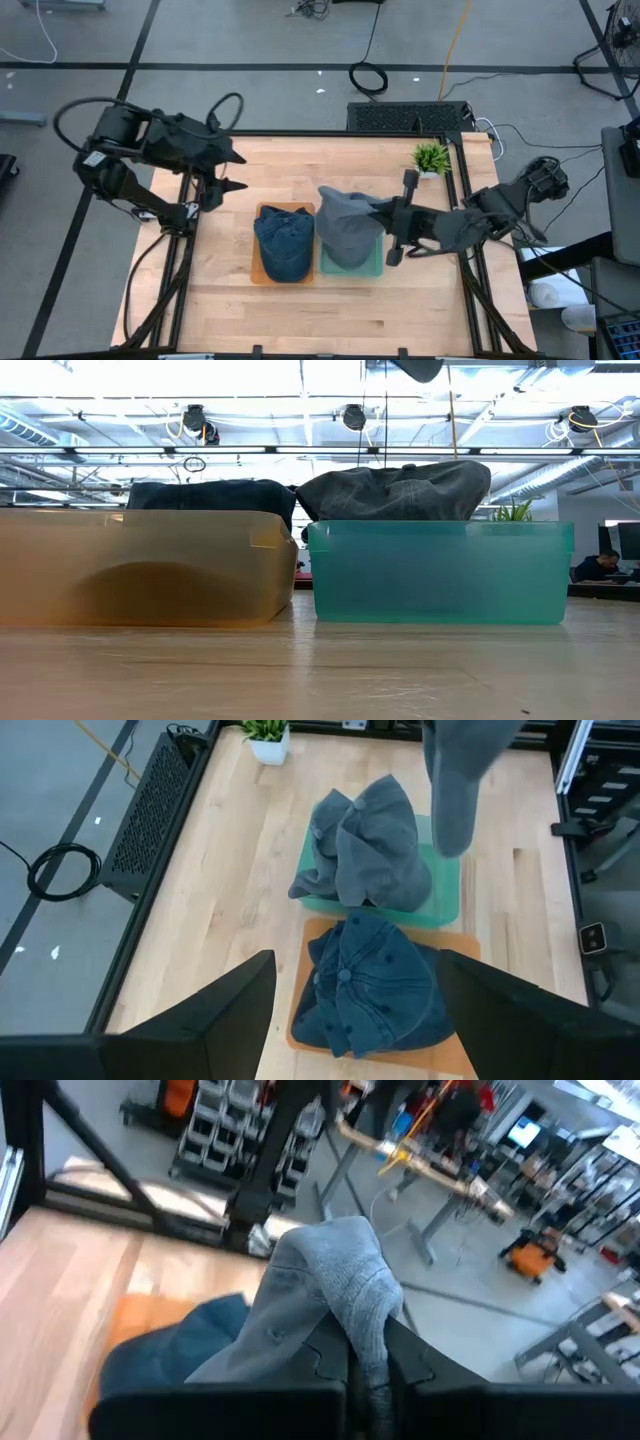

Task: Pick & Place hat
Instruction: Put the gray cap into the green bin

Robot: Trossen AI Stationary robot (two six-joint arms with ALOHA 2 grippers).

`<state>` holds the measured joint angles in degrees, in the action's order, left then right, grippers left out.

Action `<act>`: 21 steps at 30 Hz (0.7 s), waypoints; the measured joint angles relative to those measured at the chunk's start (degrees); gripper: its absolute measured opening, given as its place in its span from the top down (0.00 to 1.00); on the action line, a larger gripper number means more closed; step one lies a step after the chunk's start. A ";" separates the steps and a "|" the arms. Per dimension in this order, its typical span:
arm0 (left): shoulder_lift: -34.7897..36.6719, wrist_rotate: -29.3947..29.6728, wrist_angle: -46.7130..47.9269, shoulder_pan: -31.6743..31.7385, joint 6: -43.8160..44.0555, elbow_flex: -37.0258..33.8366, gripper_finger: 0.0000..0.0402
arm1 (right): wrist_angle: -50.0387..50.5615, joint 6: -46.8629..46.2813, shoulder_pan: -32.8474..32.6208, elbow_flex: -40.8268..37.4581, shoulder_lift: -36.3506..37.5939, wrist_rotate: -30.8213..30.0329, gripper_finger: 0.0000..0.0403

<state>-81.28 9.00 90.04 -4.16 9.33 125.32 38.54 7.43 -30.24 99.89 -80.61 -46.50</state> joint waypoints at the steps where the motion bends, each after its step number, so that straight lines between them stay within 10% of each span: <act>1: 0.33 -0.01 0.00 0.00 0.07 0.00 0.29 | 1.59 -0.98 0.02 1.05 -1.22 0.02 0.99; 21: 0.77 -1.72 -0.07 -0.04 0.18 -4.37 0.29 | 24.96 -23.99 5.12 7.70 -16.97 7.83 0.99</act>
<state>-80.51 7.29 89.97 -4.21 9.52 120.95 63.50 -16.56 -25.12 107.58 -97.58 -38.68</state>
